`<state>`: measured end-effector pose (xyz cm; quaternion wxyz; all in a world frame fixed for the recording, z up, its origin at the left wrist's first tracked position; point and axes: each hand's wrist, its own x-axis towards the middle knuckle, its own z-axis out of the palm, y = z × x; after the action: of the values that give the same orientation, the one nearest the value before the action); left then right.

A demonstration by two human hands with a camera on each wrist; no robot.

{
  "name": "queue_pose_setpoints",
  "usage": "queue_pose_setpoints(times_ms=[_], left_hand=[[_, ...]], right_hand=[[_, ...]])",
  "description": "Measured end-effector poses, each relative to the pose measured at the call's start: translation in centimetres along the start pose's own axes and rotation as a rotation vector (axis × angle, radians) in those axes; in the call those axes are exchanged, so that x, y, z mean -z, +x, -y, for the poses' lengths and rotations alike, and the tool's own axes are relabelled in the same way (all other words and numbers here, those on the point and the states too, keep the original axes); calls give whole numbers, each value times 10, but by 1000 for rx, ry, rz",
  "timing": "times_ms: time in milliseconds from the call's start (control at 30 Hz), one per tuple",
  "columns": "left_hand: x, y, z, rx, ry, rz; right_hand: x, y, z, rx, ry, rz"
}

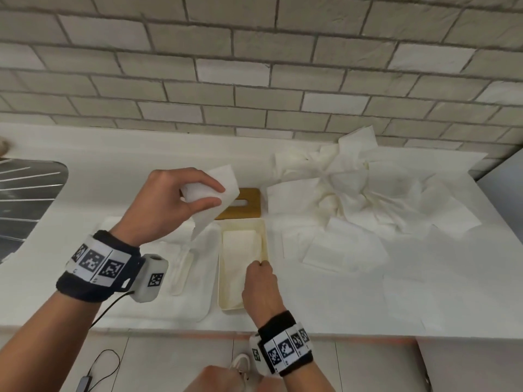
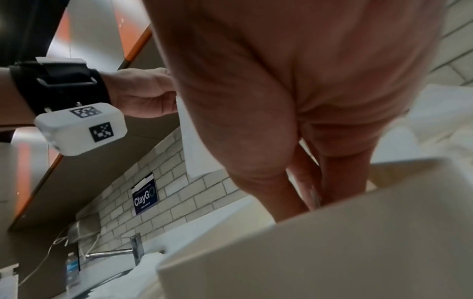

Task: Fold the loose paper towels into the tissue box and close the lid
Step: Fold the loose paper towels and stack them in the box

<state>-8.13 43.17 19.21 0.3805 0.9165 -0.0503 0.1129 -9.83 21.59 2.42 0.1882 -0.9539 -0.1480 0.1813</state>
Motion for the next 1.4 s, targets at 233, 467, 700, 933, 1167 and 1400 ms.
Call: queue_pose_setpoints(times_ms=[233, 467, 700, 933, 1167, 1400], left_hand=[[-9, 9, -23, -82, -58, 180], [-27, 31, -27, -128, -186, 334], [-92, 37, 52, -25, 149, 325], [-142, 3, 56, -78, 617, 587], [-193, -16, 63, 3, 1079, 965], [-171, -5, -1, 82, 687, 523]], right_hand=[[62, -28, -17, 57, 530, -173], [82, -36, -15, 319, 964, -277], [26, -18, -19, -37, 508, -163], [15, 3, 10, 23, -93, 69], [54, -15, -12, 38, 168, -92], [112, -50, -216, -237, 308, -537]])
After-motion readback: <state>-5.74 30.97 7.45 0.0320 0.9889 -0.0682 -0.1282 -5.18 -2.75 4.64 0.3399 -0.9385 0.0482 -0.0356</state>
